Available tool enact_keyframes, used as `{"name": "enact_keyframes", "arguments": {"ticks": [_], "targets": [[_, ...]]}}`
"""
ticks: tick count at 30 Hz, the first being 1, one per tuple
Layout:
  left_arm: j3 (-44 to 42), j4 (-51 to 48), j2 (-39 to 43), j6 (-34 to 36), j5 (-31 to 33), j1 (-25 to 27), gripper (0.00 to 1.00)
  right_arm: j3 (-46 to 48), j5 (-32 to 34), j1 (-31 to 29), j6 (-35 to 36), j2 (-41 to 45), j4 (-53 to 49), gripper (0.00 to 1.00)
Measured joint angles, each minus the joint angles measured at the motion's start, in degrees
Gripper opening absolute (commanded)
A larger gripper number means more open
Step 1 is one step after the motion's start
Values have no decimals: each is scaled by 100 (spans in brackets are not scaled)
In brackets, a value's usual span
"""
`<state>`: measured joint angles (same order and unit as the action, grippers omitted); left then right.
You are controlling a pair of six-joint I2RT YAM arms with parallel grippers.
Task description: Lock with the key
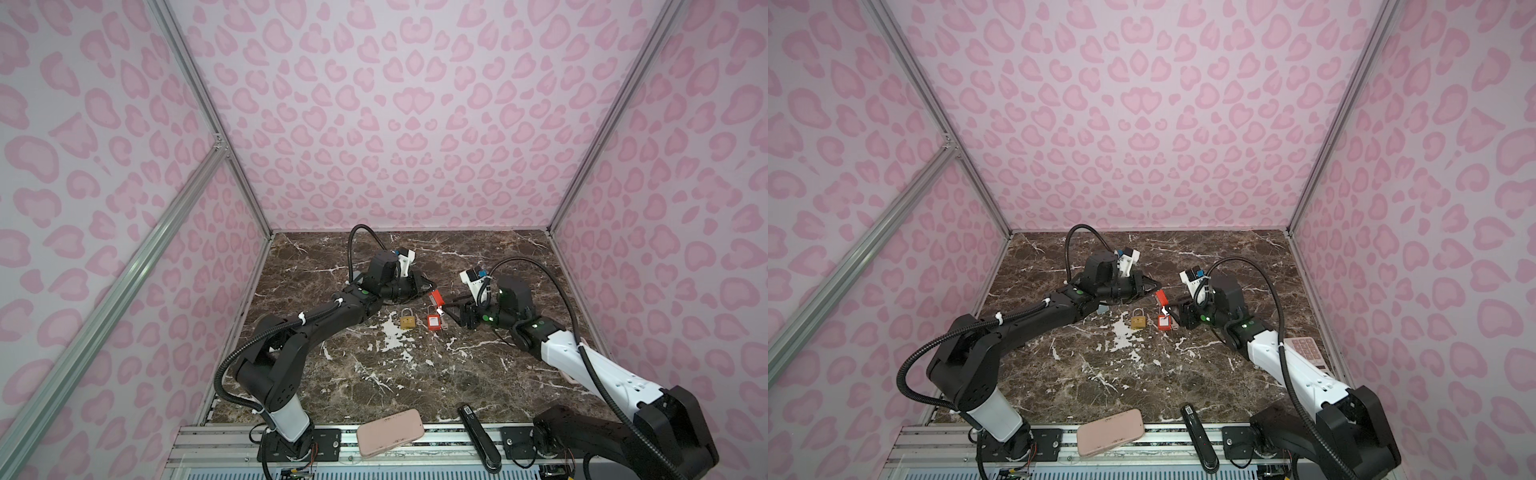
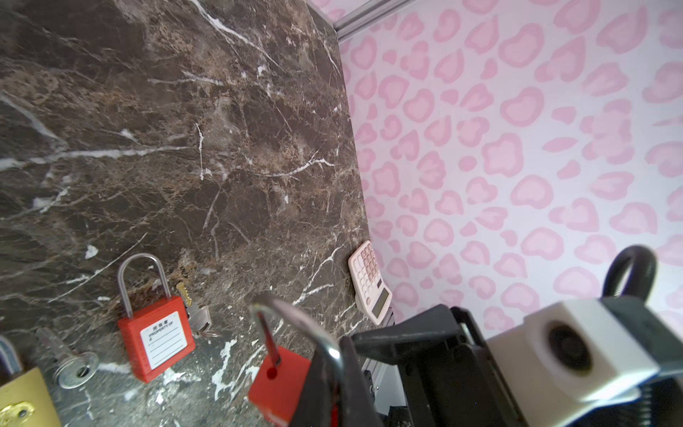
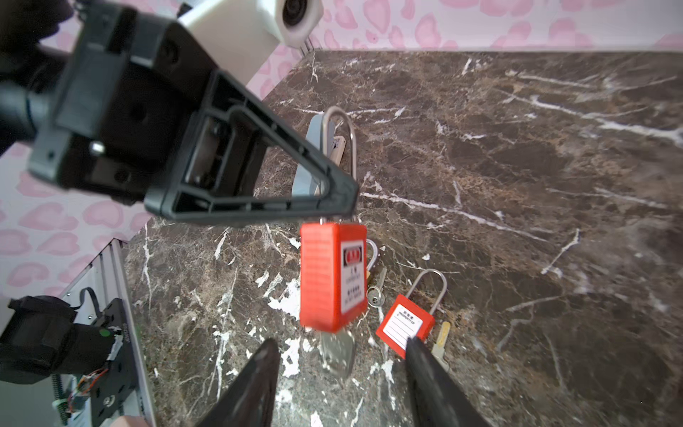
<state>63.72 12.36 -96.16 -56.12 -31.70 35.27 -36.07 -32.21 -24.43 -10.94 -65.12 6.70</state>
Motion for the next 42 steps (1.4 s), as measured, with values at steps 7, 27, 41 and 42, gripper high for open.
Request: {"name": "enact_keyframes", "arguments": {"ticks": [7,27,41,42], "targets": [[-39,146,37,-313,44,-33,4,702,387,-59,444,693,1270,56],[-133,317,157,-487,39,-31,4,-492,662,-538,765,-634,647,47],[-136,396,168,-492,22,-33,4,-667,664,-584,763,-903,470,34],[-136,396,168,-492,20,-33,4,-671,667,-584,761,-914,452,33]]}}
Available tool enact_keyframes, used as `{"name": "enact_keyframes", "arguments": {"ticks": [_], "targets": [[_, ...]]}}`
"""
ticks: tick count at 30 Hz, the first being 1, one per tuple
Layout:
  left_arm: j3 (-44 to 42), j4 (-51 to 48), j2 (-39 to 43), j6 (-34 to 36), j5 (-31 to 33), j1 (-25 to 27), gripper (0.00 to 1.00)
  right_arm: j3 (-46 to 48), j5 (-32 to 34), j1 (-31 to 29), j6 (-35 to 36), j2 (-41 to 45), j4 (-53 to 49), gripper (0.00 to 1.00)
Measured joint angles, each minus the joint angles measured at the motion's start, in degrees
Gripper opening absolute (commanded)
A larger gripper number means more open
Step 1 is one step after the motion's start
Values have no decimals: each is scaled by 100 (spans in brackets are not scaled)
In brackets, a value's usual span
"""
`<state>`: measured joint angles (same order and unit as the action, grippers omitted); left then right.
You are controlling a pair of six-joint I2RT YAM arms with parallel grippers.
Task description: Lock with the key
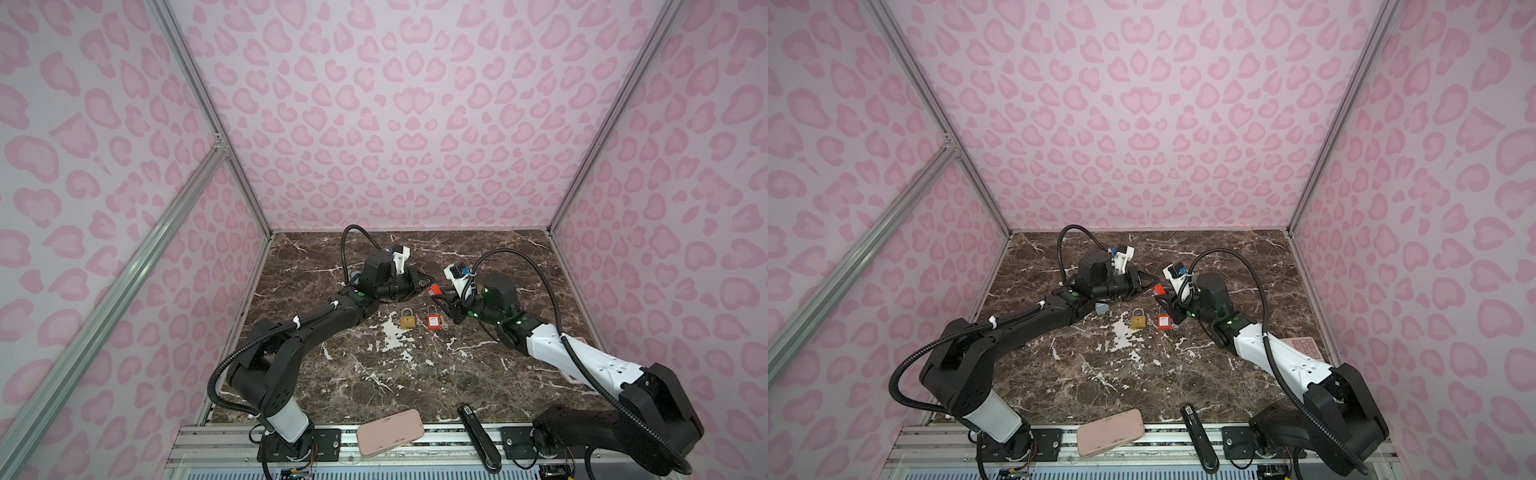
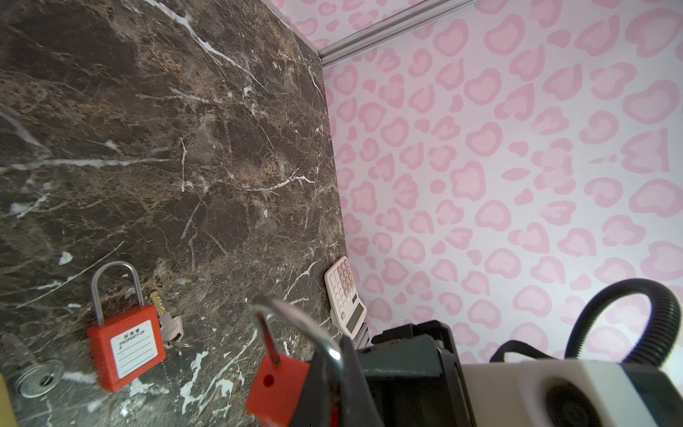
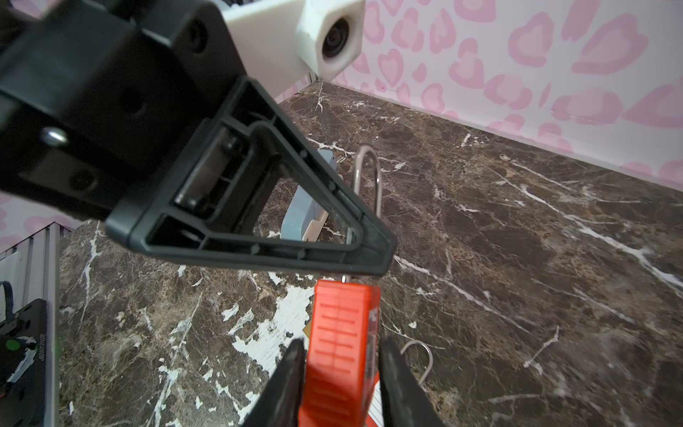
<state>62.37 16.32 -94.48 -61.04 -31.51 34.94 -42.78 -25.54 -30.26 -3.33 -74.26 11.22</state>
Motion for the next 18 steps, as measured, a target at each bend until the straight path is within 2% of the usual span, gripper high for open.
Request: {"name": "enact_keyframes", "arguments": {"ticks": [5,10,12,18], "targets": [[0,2,0,-22,2,0,4,-13,9,-17,-11,-17,-17,24],[0,4,0,-24,35,-2,5,-50,70,-22,-57,-39,-55,9],[0,7,0,-26,46,-9,11,-72,87,-24,-61,-50,-76,8],[0,37,-2,-37,-11,-7,46,-151,83,-22,-35,-39,-295,5]]}}
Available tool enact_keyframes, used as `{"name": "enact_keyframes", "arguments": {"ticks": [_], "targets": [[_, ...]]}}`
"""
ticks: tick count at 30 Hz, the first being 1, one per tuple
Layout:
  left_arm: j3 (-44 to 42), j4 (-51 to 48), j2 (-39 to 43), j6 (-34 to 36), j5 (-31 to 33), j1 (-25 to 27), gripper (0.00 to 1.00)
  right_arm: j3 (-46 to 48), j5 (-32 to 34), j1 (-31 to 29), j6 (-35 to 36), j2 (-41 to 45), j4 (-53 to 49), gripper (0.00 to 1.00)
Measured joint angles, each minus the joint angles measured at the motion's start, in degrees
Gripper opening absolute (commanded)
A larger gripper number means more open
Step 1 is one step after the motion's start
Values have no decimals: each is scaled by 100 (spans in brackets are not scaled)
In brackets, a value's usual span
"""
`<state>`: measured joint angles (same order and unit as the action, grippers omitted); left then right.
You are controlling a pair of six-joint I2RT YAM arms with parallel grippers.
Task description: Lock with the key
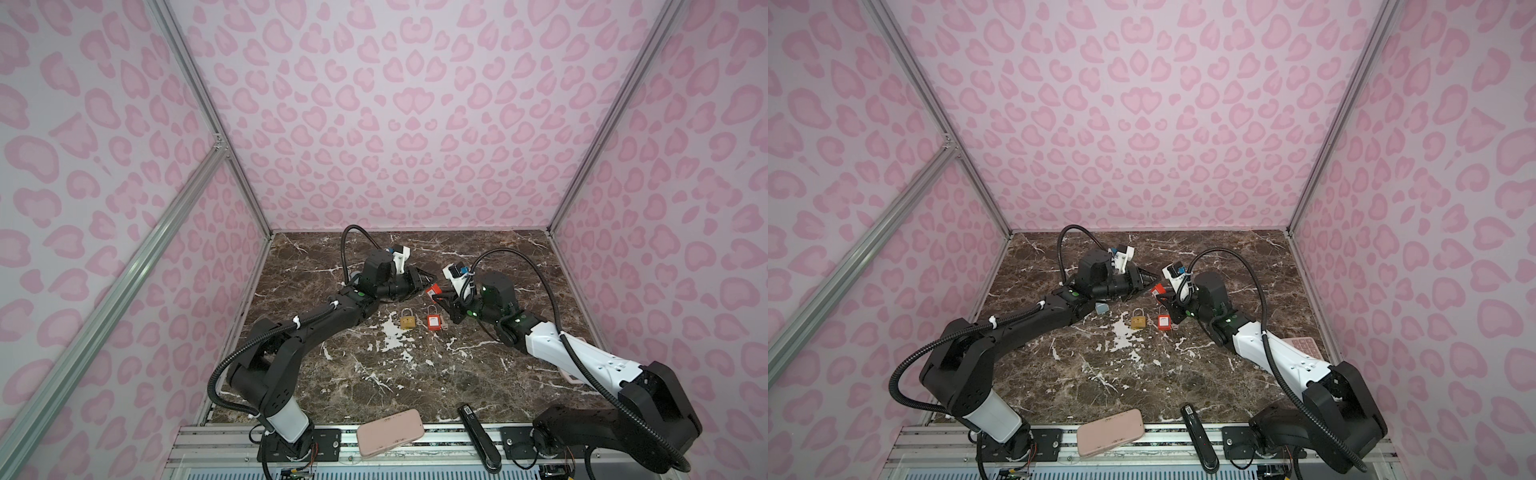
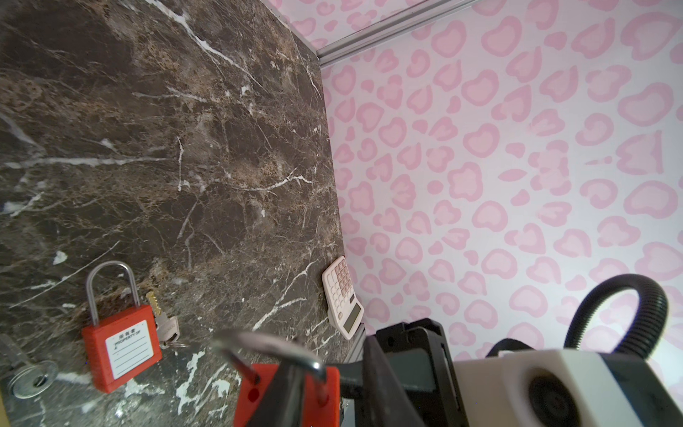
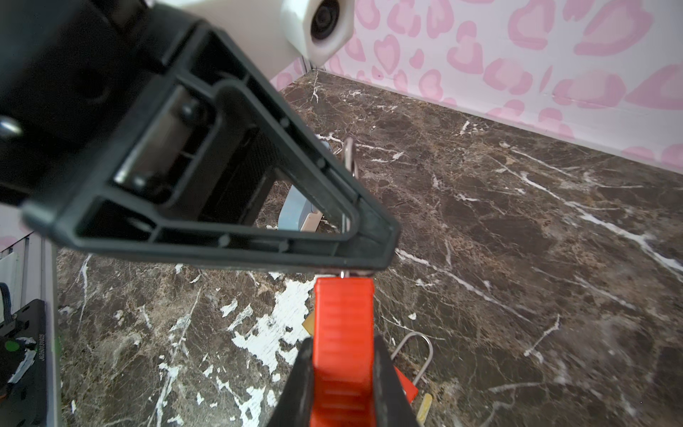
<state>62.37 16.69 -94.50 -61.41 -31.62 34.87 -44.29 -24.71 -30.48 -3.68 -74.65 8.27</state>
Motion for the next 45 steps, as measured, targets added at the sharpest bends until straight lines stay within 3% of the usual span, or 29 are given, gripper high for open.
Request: {"name": "enact_keyframes", "arguments": {"ticks": [4,11,19,35,45], "targets": [[0,7,26,9,-74,-39,53,-186,-57,17,114,59,-393,4],[-144,-44,297,170,-55,-225,57,-553,-299,223,223,105,-1255,1],[-310,-354,710,592,-59,-365,48,-807,-852,501,376,118,-2004,1],[-297,-623,1198,1928,-1082,-680,53,-1561,-1845,457,238,-227,-2966,1],[-367,-625,1276,2194,-1121,-702,49,-1320,-2087,330,350,57,-2903,1]]}}
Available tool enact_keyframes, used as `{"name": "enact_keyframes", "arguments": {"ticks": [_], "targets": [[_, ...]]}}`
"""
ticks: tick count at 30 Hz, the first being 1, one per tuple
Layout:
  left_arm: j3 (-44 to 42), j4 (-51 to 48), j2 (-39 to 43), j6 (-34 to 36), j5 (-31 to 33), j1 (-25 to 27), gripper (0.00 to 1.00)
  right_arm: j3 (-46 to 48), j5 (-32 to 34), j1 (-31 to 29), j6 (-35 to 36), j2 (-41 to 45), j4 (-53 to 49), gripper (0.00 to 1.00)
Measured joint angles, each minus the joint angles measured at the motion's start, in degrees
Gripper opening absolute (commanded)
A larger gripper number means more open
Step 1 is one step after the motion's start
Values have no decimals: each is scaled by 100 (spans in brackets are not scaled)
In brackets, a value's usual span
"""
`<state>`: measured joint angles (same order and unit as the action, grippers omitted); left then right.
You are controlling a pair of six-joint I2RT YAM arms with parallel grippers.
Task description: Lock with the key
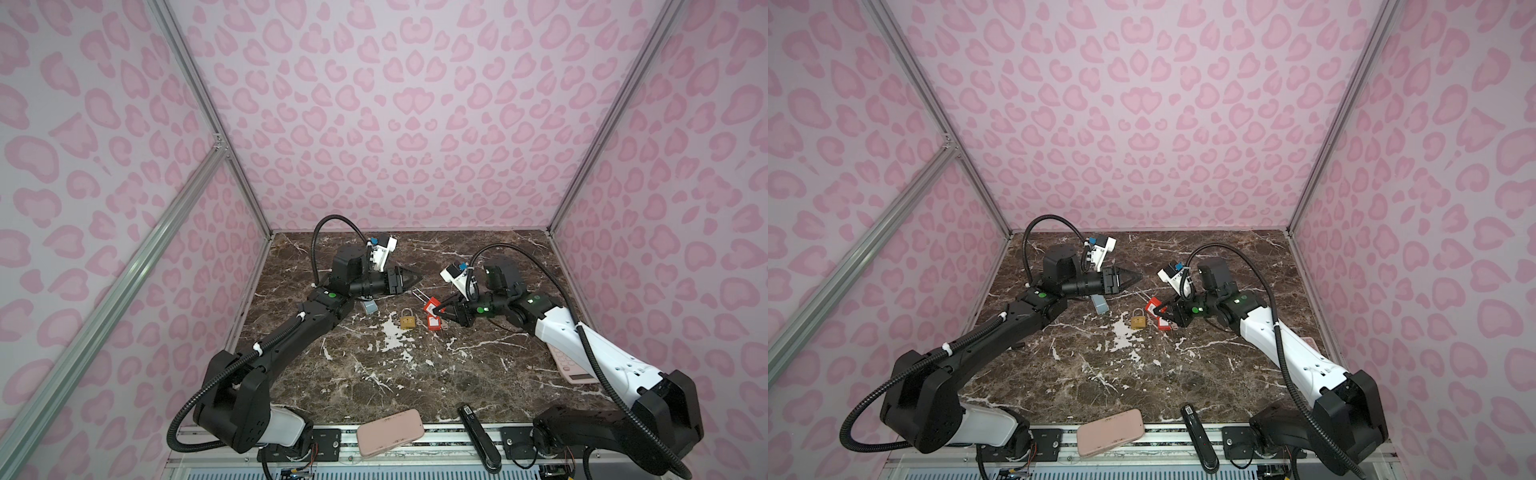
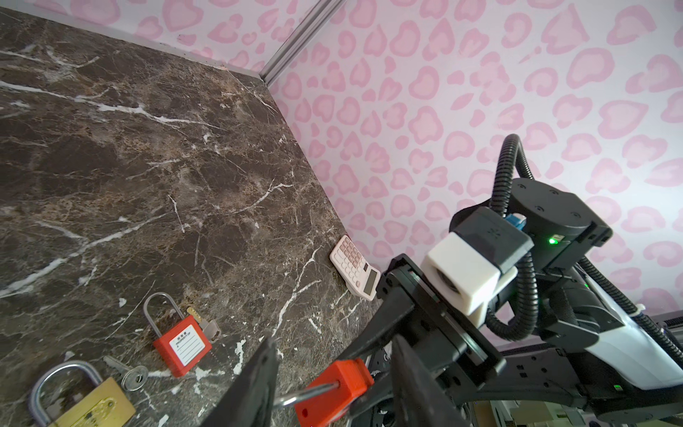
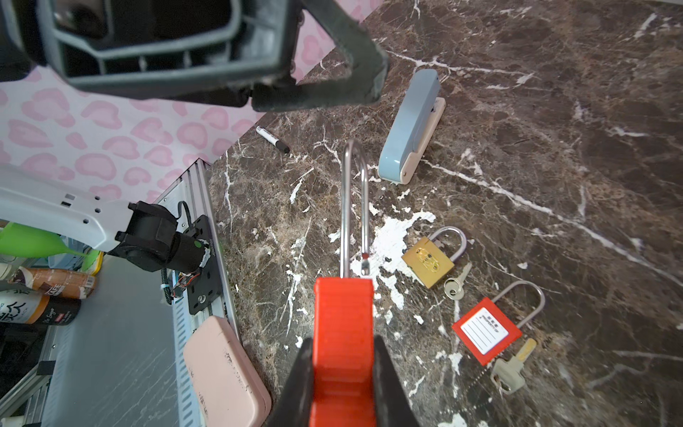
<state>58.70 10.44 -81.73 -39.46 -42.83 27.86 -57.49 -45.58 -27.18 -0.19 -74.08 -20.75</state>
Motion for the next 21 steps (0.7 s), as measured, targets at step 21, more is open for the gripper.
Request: {"name": "enact_keyframes", "arguments": {"ticks": [21], "targets": [[-247,90,125,-133,214,-9,20,-76,-140,50,-50,-59,328,1]]}}
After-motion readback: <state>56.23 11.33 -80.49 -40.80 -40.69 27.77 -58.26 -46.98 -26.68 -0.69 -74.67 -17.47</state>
